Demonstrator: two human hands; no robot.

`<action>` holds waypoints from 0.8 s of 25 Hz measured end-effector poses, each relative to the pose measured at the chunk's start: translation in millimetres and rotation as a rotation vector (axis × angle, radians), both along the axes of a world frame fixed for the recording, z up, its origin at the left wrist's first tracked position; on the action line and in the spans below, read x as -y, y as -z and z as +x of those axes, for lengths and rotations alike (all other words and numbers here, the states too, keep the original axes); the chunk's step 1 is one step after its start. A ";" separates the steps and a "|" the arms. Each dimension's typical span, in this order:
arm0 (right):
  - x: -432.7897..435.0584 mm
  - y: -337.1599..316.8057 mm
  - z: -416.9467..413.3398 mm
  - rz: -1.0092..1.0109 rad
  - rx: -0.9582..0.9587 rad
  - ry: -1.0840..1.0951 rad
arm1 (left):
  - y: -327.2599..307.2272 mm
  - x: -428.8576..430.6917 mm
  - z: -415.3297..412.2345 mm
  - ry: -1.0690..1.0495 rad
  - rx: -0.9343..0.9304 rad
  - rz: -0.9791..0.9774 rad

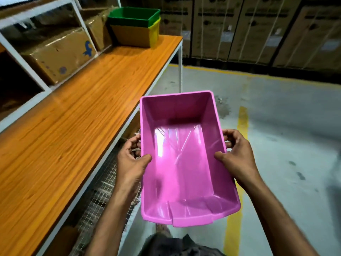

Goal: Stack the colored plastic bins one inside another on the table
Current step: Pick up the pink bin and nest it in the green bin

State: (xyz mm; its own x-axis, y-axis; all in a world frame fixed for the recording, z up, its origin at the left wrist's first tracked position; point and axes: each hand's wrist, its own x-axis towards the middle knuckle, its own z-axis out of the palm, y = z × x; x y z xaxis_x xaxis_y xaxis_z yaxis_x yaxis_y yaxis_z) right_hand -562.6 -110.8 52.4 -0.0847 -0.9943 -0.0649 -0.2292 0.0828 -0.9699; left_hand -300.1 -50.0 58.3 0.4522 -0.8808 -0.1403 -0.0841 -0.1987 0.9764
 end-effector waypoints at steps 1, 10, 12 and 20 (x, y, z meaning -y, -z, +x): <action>14.8 2.3 -7.8 0.007 0.014 0.010 | 0.0 18.6 -5.3 0.012 -0.012 0.017; 195.6 1.8 -39.1 -0.028 0.061 0.110 | 2.6 228.2 -37.7 0.102 -0.028 -0.024; 236.1 -5.7 -43.1 -0.051 0.060 0.138 | -7.4 273.6 -44.6 0.112 -0.009 -0.052; 421.2 -29.4 -77.1 -0.168 0.118 0.137 | -30.1 460.0 -69.0 0.112 0.049 -0.208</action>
